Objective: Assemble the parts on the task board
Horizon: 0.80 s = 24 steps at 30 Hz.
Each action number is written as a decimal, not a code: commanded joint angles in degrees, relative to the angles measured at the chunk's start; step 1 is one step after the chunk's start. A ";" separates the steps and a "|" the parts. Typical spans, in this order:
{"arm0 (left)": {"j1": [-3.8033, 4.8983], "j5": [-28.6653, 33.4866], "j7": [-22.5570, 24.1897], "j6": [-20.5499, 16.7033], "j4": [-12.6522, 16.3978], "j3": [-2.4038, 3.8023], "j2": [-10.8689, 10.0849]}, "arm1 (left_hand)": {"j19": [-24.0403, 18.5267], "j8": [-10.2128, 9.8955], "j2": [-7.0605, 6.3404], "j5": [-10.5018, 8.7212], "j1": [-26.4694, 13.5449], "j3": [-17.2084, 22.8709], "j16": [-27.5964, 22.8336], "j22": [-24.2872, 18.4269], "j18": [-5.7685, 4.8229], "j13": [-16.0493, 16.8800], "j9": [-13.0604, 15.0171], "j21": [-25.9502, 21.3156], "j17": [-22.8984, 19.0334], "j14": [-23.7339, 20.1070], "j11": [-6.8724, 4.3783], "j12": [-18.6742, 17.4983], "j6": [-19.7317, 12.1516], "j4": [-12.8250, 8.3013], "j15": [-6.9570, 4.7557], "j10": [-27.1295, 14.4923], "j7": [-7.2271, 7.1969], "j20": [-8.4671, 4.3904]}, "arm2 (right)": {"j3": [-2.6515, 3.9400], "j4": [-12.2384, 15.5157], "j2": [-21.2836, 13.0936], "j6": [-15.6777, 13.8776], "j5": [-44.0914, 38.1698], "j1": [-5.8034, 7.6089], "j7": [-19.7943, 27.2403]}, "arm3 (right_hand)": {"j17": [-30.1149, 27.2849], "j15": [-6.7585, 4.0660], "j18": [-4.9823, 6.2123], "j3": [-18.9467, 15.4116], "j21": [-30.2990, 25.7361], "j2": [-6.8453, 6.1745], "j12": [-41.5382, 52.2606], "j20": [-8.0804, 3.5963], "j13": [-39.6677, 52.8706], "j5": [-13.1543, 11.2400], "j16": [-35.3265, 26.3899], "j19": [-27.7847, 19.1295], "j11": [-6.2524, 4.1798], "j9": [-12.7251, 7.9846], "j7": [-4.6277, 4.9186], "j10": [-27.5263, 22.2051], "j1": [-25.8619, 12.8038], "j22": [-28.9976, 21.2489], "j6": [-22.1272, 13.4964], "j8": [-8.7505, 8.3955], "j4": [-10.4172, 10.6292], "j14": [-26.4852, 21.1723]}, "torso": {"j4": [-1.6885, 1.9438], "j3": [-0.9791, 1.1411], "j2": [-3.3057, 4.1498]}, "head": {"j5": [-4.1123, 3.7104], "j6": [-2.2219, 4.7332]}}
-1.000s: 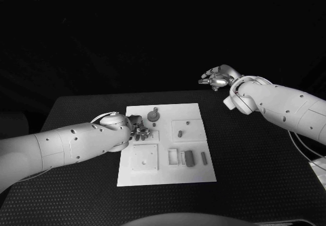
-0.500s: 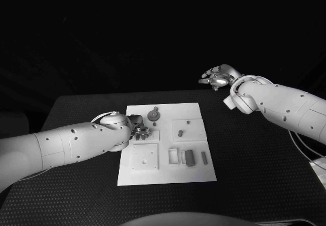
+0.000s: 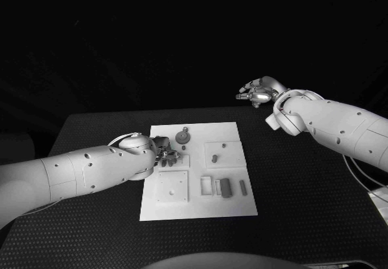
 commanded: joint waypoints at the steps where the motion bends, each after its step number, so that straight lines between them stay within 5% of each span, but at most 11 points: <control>1: -0.58 0.32 -1.02 1.20 -0.15 -0.43 -0.15 | 0.41 -0.24 0.55 1.30 -0.34 0.18 0.30 1.16 0.42 -0.08 -0.79 -0.12 -0.07 -0.08 -0.51 0.30 -0.28 0.10 -0.23 0.06 -0.16 -1.28 | 0.03 0.04 -0.02 0.76 -0.28 -0.01 0.23 | -0.10 0.08 1.60 -0.03 -0.39 0.02 0.28 0.02 -0.07 0.14 0.23 -0.34 -0.02 -0.05 1.81 -0.26 -0.53 0.90 -0.05 0.27 -0.10 -0.36 | -0.01 0.03 0.00 | -0.04 0.01; 5: -0.57 0.33 -0.93 1.38 -0.08 -0.43 -0.23 | 0.39 -0.16 2.81 8.39 -0.59 0.60 0.56 1.20 0.29 -0.12 -0.62 0.26 -0.13 -0.13 -0.42 0.43 -0.27 -1.62 -0.16 0.06 -0.12 -1.14 | 0.03 0.14 -0.10 0.77 -0.28 -0.01 0.19 | -0.10 0.08 1.60 -0.02 -0.39 0.03 0.29 0.02 -0.08 0.14 0.24 -0.34 -0.02 -0.06 1.81 -0.26 -0.54 0.90 -0.05 0.28 -0.09 -0.36 | 0.04 0.04 0.00 | -0.01 -0.03; 13: -0.57 0.60 -0.75 1.32 -0.04 -0.42 -0.33 | 0.51 -0.14 6.61 18.24 -0.55 1.51 0.71 1.13 0.19 -0.29 -0.50 0.61 -0.38 -0.09 -0.35 0.58 -0.21 -5.36 -0.09 0.13 -0.04 -0.99 | 0.03 0.12 -0.13 0.90 -0.28 -0.01 0.14 | -0.11 0.08 1.60 -0.02 -0.39 0.04 0.30 0.02 -0.09 0.14 0.25 -0.34 -0.02 -0.07 1.82 -0.26 -0.55 0.90 -0.05 0.30 -0.08 -0.37 | 0.03 0.00 -0.01 | 0.01 -0.06; 15: -0.57 0.70 -0.68 1.31 -0.04 -0.42 -0.34 | 0.52 -0.14 7.61 19.29 -0.25 1.99 0.73 1.12 0.18 -0.33 -0.50 0.64 -0.42 -0.08 -0.35 0.60 -0.19 -5.90 -0.09 0.15 -0.04 -0.98 | 0.03 0.10 -0.14 0.91 -0.28 -0.01 0.14 | -0.11 0.08 1.60 -0.02 -0.39 0.04 0.30 0.02 -0.10 0.14 0.25 -0.34 -0.02 -0.07 1.82 -0.27 -0.55 0.90 -0.05 0.30 -0.08 -0.37 | 0.03 0.00 -0.02 | 0.00 -0.09; 17: -0.57 0.83 -0.55 1.34 -0.06 -0.42 -0.34 | 0.60 -0.20 7.12 16.96 1.38 5.55 0.72 1.03 0.20 -0.45 -0.60 0.56 -0.54 -0.02 -0.35 0.61 -0.02 -5.29 -0.14 0.22 -0.11 -0.95 | 0.02 0.09 -0.14 0.95 -0.28 -0.01 0.14 | -0.12 0.08 1.60 -0.02 -0.39 0.04 0.31 0.02 -0.10 0.14 0.25 -0.34 -0.02 -0.07 1.82 -0.27 -0.56 0.90 -0.05 0.30 -0.08 -0.37 | 0.03 0.00 -0.02 | -0.01 -0.07; 24: -0.58 1.39 -0.32 1.62 -0.15 -0.41 -0.21 | 0.73 -0.24 8.98 18.12 2.09 8.65 0.88 1.12 0.05 -0.57 -0.70 0.72 -0.61 0.04 -0.32 0.72 0.23 -5.69 -0.04 0.35 -0.05 -0.77 | 0.02 0.09 -0.13 0.99 -0.29 -0.01 0.13 | -0.12 0.09 1.60 -0.02 -0.39 0.05 0.32 0.02 -0.12 0.14 0.26 -0.33 -0.01 -0.08 1.82 -0.27 -0.57 0.90 -0.05 0.31 -0.07 -0.37 | 0.04 -0.01 -0.02 | -0.08 -0.12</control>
